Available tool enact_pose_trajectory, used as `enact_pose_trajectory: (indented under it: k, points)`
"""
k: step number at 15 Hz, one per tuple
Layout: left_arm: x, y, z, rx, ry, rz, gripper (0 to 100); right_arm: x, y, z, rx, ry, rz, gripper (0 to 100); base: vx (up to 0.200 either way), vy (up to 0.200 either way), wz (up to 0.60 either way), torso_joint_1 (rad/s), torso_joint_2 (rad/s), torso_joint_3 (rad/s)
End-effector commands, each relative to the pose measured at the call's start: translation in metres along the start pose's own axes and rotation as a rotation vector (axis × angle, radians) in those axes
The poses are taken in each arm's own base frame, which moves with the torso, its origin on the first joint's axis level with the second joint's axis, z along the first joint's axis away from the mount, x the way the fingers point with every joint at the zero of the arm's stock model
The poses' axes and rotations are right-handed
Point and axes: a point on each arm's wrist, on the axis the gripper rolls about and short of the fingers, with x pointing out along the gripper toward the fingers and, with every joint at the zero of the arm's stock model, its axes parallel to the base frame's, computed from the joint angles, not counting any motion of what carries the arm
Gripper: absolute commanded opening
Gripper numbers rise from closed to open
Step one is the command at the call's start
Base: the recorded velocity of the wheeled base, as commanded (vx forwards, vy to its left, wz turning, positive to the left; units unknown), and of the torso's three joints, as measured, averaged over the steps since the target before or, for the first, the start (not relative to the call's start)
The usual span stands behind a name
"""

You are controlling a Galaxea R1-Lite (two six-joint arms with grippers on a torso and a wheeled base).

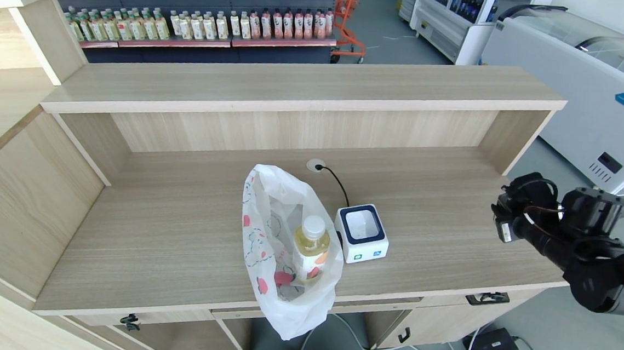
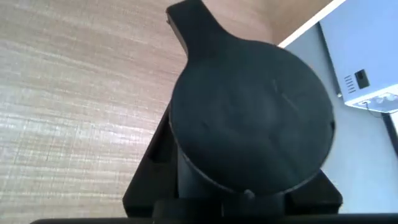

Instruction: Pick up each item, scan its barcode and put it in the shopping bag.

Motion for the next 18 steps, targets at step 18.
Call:
enact_pose_trajectory:
  k: [18]
  points:
    - [0.000, 0.000, 0.000, 0.000, 0.000, 0.000, 100, -0.222, 0.100, 0.166, -1.358, -1.942, -0.229, 0, 0.000, 0.000, 0.00, 0.000, 0.00, 0.000]
